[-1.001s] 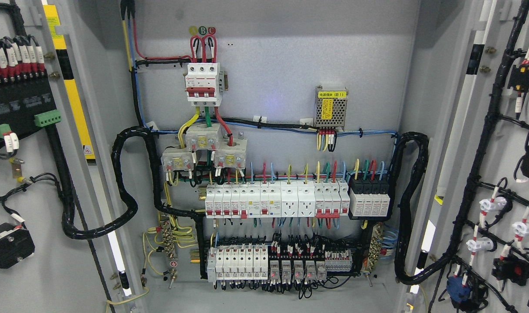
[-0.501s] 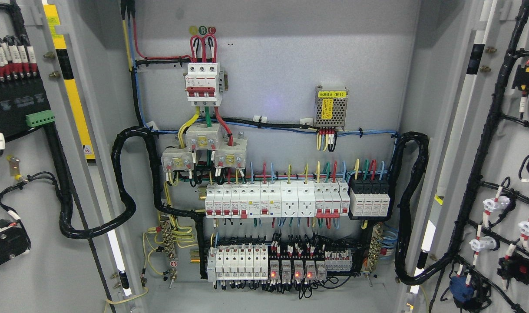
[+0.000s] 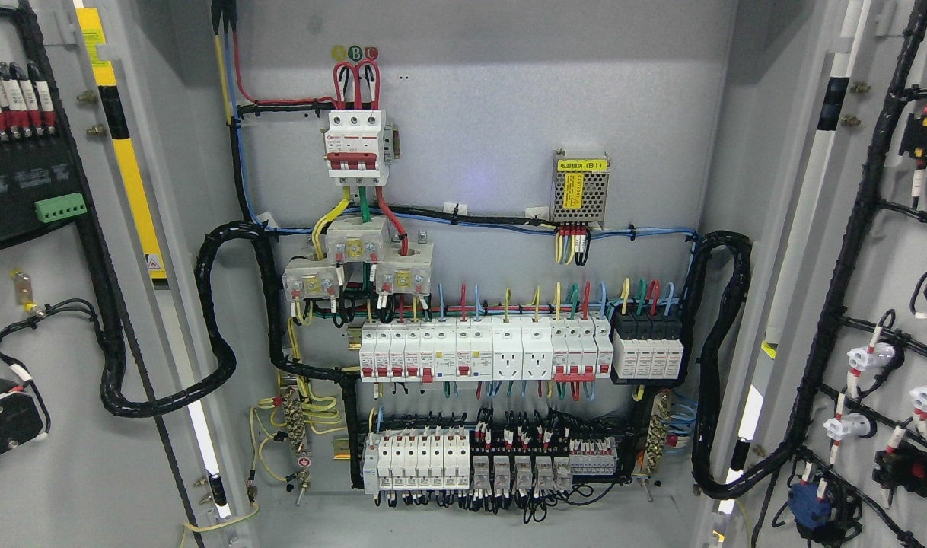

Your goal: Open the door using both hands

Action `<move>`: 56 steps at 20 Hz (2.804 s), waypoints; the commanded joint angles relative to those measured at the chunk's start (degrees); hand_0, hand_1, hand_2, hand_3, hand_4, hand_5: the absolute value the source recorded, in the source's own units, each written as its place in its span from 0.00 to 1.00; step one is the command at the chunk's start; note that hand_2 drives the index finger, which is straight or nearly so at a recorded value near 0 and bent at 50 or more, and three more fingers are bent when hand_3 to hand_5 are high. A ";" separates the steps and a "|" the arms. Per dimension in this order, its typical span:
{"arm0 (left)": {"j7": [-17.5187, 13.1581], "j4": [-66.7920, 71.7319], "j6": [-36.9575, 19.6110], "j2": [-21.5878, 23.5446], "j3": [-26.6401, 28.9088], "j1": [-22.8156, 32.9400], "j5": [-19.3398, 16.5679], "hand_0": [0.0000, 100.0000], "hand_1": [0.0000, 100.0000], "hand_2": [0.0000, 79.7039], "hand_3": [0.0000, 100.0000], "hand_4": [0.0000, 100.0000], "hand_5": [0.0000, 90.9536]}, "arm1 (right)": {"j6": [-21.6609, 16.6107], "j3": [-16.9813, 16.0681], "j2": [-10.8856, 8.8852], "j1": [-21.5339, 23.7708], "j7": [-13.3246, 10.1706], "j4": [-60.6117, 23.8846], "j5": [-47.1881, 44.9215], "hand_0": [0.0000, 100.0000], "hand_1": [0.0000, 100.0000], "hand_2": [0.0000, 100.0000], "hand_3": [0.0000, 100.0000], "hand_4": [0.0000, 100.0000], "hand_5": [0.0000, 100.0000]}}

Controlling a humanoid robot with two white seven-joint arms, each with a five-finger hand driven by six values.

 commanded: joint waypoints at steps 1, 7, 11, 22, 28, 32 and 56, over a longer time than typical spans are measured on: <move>-0.04 3.93 -0.01 3.25 0.05 -0.71 0.10 0.12 0.56 0.00 0.00 0.00 0.00 | -0.08 2.00 -0.72 -0.20 0.11 -1.20 -0.04 0.00 0.50 0.04 0.00 0.00 0.00; 0.13 0.78 -0.01 2.89 -0.92 -0.10 0.02 0.12 0.56 0.00 0.00 0.00 0.00 | -0.08 2.62 -0.89 -0.29 0.11 -1.46 -0.12 0.00 0.50 0.04 0.00 0.00 0.00; 0.31 -5.20 -0.01 2.63 -4.26 0.52 -0.07 0.12 0.56 0.00 0.00 0.00 0.00 | -0.08 2.62 -0.89 -0.29 0.11 -1.73 -0.12 0.00 0.50 0.04 0.00 0.00 0.00; 8.39 -19.62 -5.72 2.55 -17.87 3.60 -0.51 0.12 0.56 0.00 0.00 0.00 0.00 | -0.17 12.62 -0.80 -0.20 0.37 -1.55 0.40 0.00 0.50 0.04 0.00 0.00 0.00; 12.60 -18.14 -7.39 -1.67 -32.18 10.09 -5.33 0.12 0.56 0.00 0.00 0.00 0.00 | 0.36 24.04 0.25 -1.25 0.37 5.01 4.69 0.00 0.50 0.04 0.00 0.00 0.00; 20.50 -6.57 -7.13 -9.04 -39.32 13.44 -10.78 0.12 0.56 0.00 0.00 0.00 0.00 | 0.27 29.50 2.09 -2.58 0.46 15.03 8.66 0.00 0.50 0.04 0.00 0.00 0.00; 24.75 75.81 -11.00 -20.04 -49.26 2.99 -15.98 0.12 0.56 0.00 0.00 0.00 0.00 | 15.97 31.81 12.82 -14.09 -0.07 103.13 27.91 0.00 0.50 0.04 0.00 0.00 0.00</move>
